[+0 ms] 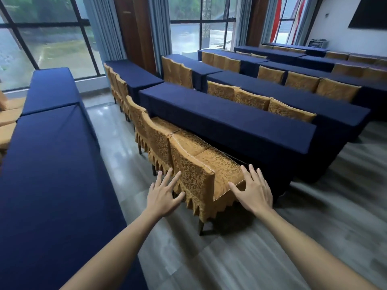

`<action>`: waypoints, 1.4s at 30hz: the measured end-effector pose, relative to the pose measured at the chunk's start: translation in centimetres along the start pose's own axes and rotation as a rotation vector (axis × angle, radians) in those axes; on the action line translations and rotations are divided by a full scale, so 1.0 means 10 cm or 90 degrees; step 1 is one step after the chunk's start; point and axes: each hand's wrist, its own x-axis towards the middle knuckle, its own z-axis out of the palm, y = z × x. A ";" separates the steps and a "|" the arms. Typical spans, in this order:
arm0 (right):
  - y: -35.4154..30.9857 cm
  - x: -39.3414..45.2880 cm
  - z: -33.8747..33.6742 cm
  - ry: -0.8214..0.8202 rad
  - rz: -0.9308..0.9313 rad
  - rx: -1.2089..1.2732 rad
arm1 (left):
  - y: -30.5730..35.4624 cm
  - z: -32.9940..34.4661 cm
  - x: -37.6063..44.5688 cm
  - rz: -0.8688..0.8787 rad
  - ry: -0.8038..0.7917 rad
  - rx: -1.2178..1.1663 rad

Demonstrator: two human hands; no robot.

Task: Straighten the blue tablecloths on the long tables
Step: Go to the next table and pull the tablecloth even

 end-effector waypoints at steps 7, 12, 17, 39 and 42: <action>0.99 0.90 -0.32 0.016 0.015 0.005 | 1.12 0.20 1.12 0.023 0.006 -0.008; 1.61 1.41 -0.35 0.013 0.042 0.003 | 1.70 0.46 1.72 0.048 -0.018 -0.014; 2.13 2.01 -0.24 -0.003 0.087 0.000 | 2.03 0.73 2.43 0.050 -0.032 -0.020; 3.63 5.03 -0.21 -0.062 0.222 0.051 | 3.35 1.27 5.81 0.067 -0.046 -0.044; 3.88 5.29 -0.21 -0.075 0.220 0.047 | 3.53 1.37 6.03 0.059 -0.048 -0.042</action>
